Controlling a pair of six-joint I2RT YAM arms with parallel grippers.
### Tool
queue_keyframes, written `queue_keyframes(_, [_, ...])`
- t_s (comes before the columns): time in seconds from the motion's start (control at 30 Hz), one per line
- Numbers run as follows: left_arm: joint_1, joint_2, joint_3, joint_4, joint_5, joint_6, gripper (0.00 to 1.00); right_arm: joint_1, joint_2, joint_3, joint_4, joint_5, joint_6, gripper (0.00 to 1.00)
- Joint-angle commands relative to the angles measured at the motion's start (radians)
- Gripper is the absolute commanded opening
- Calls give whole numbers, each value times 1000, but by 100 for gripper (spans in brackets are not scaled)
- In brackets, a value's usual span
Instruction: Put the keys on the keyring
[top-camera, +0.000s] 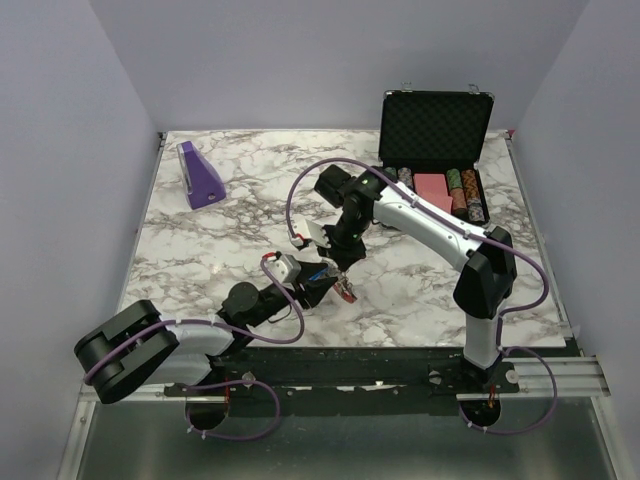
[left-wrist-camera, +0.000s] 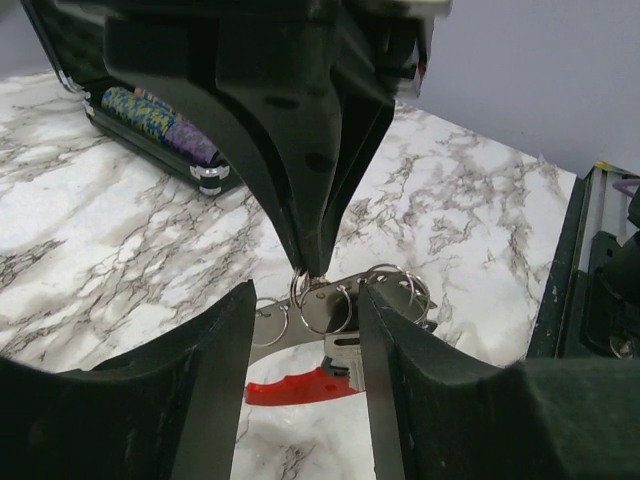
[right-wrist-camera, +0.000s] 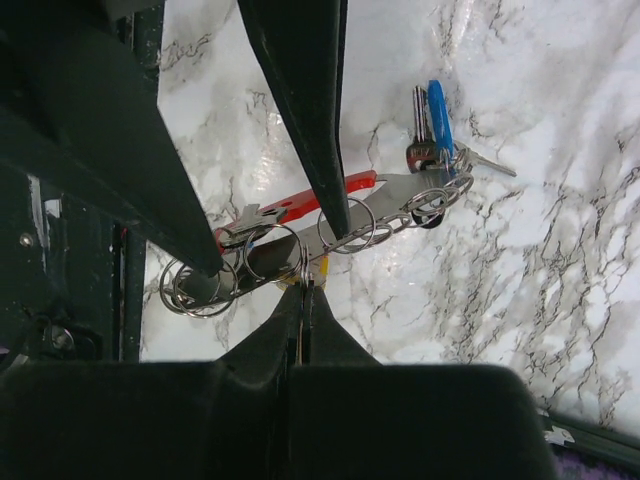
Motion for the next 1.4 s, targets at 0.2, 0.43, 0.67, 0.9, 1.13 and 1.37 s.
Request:
queue_keyframes(0.2, [8,60,-35,216,41,30,48,6,-64,18,-90,-90,-19,1])
queue_keyframes(0.43, [14,38,-33,207,38,30,41,6,-71,11,-90,-118,-29,1])
queue_keyframes(0.67, [29,26,-41,239,60,14,37,6,-74,0,-90,-124,-37,1])
queue_keyframes(0.9, [49,26,-36,262,100,-20,34,6,-74,0,-90,-135,-39,1])
queue_keyframes(1.13, [63,51,-23,288,146,-49,31,6,-75,-5,-90,-139,-40,1])
queue_keyframes(1.37, [81,68,-18,347,190,-86,26,6,-72,-5,-90,-146,-42,1])
